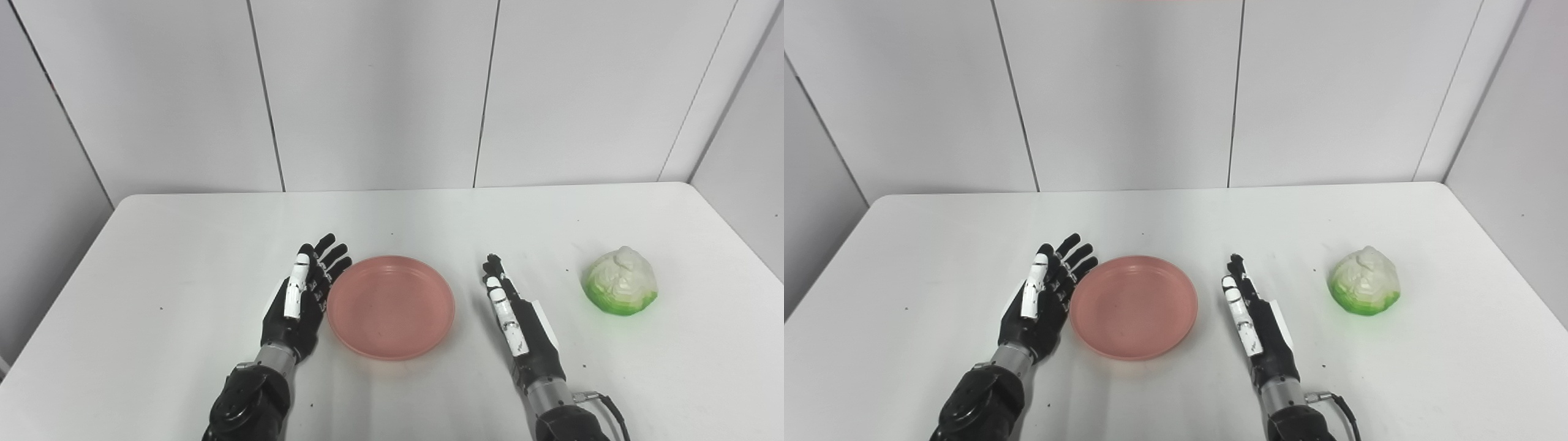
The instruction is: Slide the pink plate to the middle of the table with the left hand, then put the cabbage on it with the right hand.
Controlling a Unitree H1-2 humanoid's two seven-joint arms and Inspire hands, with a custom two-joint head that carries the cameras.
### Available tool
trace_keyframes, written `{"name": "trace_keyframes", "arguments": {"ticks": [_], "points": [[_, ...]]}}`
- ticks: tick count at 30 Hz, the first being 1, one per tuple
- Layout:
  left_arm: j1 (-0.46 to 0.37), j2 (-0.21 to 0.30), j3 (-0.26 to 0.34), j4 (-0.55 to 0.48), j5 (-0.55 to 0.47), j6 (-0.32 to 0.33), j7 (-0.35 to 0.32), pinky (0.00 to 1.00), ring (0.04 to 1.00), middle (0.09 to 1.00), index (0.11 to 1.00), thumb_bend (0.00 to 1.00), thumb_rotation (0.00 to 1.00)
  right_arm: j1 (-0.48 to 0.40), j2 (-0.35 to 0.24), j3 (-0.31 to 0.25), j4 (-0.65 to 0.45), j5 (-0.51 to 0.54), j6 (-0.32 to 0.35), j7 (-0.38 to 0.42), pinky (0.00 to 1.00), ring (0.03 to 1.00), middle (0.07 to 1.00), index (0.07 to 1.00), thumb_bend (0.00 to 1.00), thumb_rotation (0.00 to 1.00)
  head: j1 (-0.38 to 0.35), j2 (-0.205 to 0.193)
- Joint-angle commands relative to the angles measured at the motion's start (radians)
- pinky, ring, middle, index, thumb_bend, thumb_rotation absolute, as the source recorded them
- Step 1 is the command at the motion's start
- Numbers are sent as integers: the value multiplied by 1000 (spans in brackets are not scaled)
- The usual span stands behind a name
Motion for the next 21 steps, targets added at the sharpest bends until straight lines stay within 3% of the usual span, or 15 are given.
{"name": "trace_keyframes", "arguments": {"ticks": [1,13,19,21], "points": [[0,9,-4,-1,15,9,0,957,907,905,896,456,1000,-19,16,10,-2,5,-1,13,993,972,974,981,213,1000,-5,1],[-8,30,19,61,-7,-22,-36,953,902,907,909,456,1000,-54,8,-19,15,14,-29,-4,988,969,976,984,289,1000,-73,-19],[-14,38,35,103,-16,-45,-60,935,893,900,901,450,1000,-87,7,-36,18,22,-41,-2,989,970,977,990,270,1000,-146,-50],[-17,43,41,118,-22,-53,-72,938,893,902,901,451,1000,-101,8,-40,11,15,-49,-9,926,953,967,986,279,1000,-162,-58]]}}
